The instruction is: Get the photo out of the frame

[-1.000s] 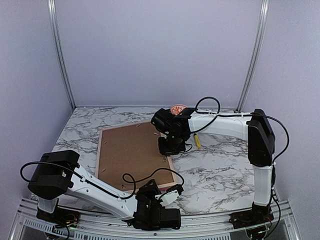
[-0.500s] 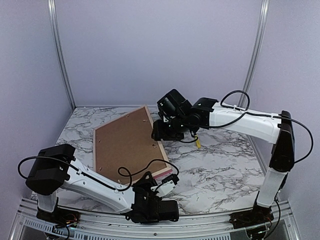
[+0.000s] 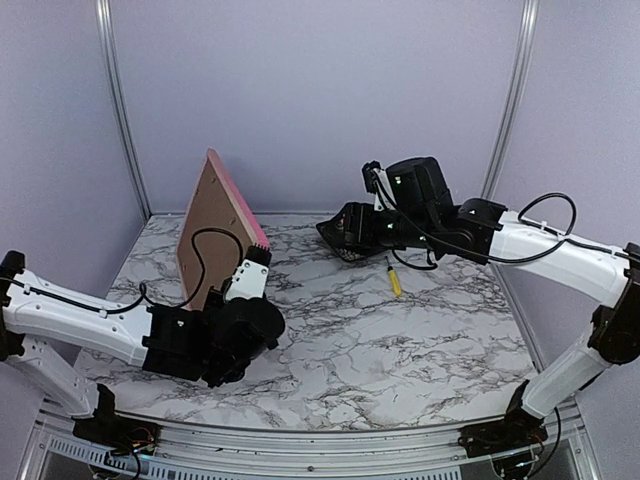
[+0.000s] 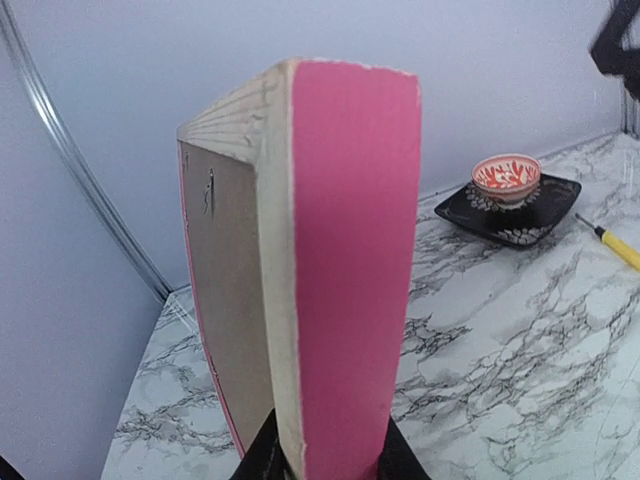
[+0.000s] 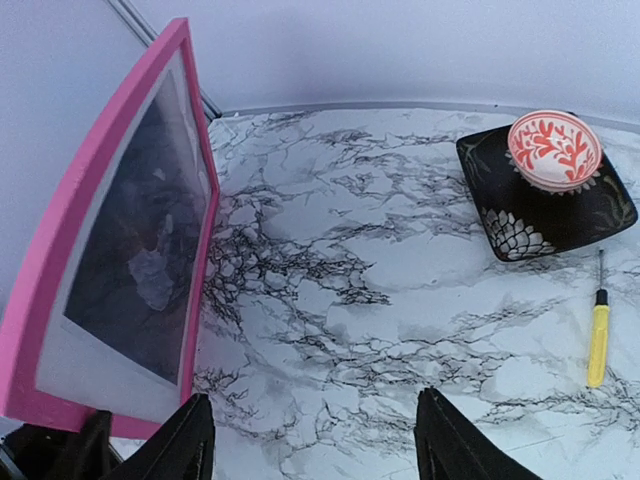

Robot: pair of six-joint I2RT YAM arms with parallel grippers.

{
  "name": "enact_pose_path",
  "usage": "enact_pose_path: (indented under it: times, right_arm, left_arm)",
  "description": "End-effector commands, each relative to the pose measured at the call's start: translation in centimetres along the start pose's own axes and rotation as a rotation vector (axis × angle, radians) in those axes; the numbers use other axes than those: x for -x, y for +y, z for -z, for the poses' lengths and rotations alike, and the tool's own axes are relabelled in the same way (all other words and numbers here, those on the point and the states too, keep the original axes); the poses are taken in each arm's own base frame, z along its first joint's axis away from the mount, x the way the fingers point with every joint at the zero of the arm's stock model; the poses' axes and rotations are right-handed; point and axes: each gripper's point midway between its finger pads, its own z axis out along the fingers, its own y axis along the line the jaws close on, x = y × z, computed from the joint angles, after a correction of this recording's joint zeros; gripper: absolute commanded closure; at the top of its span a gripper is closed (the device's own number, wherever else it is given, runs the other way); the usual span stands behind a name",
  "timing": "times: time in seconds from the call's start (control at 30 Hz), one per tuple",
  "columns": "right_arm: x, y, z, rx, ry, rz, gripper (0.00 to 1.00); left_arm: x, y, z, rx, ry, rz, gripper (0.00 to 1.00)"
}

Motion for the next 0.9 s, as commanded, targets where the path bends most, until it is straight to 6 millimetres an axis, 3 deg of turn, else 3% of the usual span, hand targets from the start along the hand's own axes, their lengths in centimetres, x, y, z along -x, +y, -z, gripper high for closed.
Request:
enact_pose_path:
  times: [0.0,0.23,0.57,0.73,0.87]
  right_arm:
    - [2.1,-0.2,0.4,0.036,-0.101,0.021,0.34]
    - [-0.2,-1.1,-0.7,0.055,-0.083,0.028,0.34]
    - [-4.5,-2.1,-3.1,0.090,-0.008,0.038,0.36]
    - [-6.8,-2.8,-4.9,0.088,0.048,0.052,0.37]
    - [-8.3,-3.2,-6.3,0.087,0.087,0.065,0.38]
  left_arm:
    - [3.1,3.2,-0.8,-0.100,-0.048,0.562,1.00]
    - [-0.9,6.5,-0.9,-0.168,-0.003,1.005,1.00]
    - [-12.0,9.0,0.2,-0.161,0.142,1.616,1.00]
    - [-17.5,8.9,0.8,-0.147,0.236,1.906,1.00]
    - [-18.9,7.9,1.0,-0.153,0.322,2.016,1.00]
